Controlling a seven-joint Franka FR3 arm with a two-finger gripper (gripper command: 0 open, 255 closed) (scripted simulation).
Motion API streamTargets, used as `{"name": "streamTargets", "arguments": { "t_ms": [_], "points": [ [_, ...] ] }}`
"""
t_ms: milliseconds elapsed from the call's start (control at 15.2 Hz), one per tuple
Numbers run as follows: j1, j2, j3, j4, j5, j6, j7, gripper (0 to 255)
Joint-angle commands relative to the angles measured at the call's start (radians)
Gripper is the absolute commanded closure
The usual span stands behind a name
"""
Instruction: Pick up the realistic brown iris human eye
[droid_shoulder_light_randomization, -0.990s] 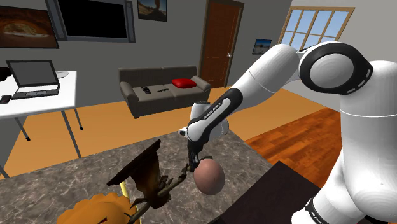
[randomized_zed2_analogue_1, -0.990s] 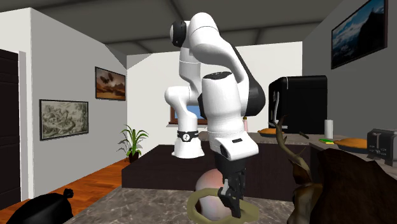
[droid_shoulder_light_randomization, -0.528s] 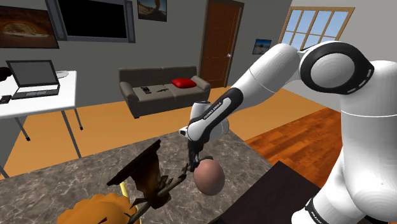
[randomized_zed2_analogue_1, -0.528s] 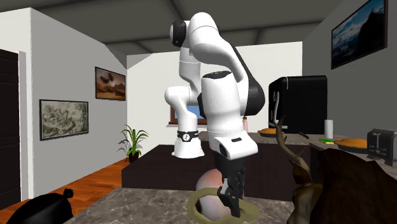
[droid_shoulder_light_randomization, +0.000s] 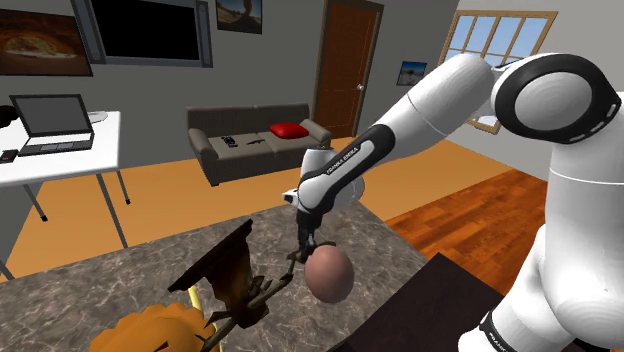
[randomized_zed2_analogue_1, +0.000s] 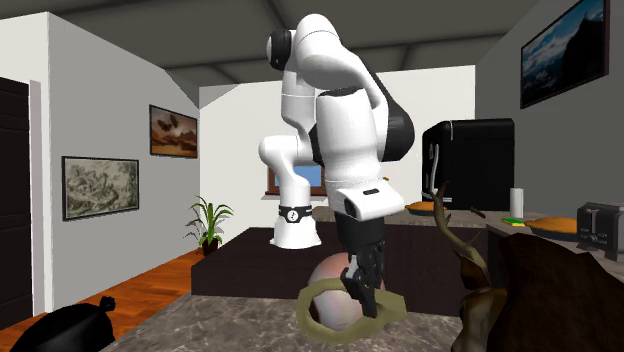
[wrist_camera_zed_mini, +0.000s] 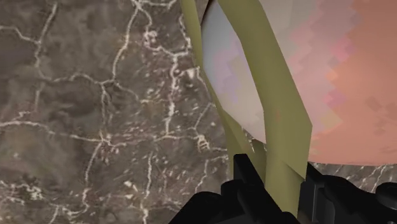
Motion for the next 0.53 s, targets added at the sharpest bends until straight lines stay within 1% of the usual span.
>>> {"name": "streamTargets", "arguments": {
  "t_ms": [0, 330, 462],
  "points": [
    [0.003, -0.025, -0.003, 0.003, -0.007, -0.026, 0.011, 255],
    [0.005, -0.082, -0.009, 0.003, -0.021, -0.081, 0.029, 255],
    [0.005, -0.083, -0.009, 0.003, -0.022, -0.083, 0.029, 255]
  ]
}}
